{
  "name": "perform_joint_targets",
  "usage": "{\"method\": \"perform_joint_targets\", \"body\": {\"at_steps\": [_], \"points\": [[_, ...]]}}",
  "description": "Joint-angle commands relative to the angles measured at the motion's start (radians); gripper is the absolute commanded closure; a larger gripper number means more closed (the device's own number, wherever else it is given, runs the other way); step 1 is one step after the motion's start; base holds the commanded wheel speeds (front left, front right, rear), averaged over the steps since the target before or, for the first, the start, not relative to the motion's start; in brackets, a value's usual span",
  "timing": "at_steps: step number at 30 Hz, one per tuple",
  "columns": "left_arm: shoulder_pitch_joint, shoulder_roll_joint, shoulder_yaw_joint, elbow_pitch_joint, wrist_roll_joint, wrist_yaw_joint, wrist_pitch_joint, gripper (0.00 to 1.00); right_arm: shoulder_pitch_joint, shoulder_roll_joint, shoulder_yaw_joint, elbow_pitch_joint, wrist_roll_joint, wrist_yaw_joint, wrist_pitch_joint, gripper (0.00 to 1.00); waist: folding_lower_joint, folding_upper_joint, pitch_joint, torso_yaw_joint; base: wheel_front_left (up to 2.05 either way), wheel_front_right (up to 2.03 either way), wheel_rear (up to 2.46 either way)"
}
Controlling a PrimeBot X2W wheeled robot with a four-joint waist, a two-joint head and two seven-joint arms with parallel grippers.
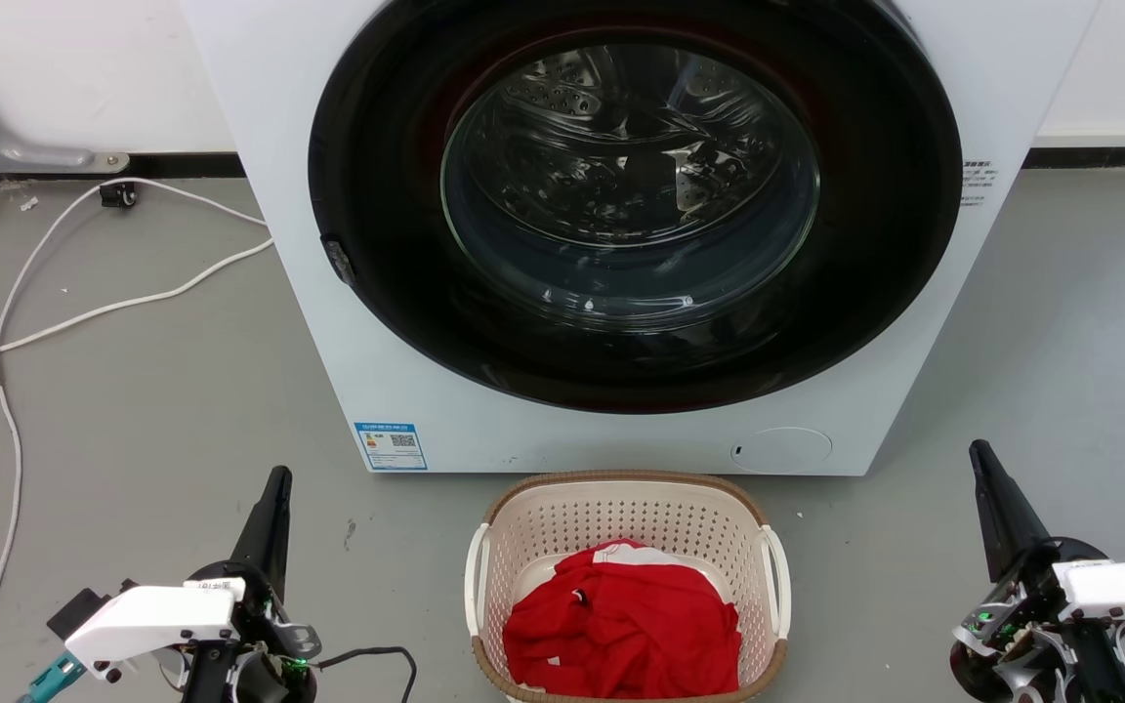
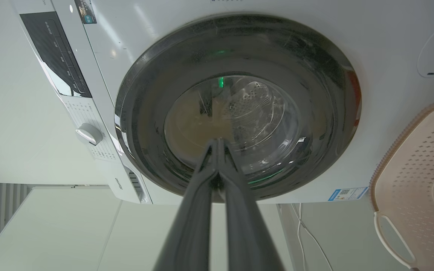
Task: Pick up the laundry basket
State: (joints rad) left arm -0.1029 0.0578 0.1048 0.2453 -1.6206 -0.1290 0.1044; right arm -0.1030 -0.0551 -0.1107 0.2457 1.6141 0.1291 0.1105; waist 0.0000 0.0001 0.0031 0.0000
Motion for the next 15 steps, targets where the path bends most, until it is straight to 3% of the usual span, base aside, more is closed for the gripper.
{"method": "perform_joint_targets", "body": {"at_steps": [1,2,15], "points": [[-0.011,0.0,0.003,0.001,0.007,-0.003,0.006,1.0,-0.012,0.004,-0.001,0.001,-0.005,0.003,0.002,1.0,0.0,-0.0001,0.0,0.0,0.0,0.0,0.0],[0.0,0.0,0.0,0.0,0.0,0.0,0.0,0.0,0.0,0.0,0.0,0.0,-0.003,0.0,0.0,0.0,0.0,-0.0001,0.0,0.0,0.0,0.0,0.0],[-0.004,-0.001,-0.063,-0.015,0.069,0.0,-0.06,0.0,0.018,-0.007,0.032,-0.021,-0.073,0.0,-0.059,0.0,0.0,-0.0001,0.0,0.001,0.0,0.0,0.0]]}}
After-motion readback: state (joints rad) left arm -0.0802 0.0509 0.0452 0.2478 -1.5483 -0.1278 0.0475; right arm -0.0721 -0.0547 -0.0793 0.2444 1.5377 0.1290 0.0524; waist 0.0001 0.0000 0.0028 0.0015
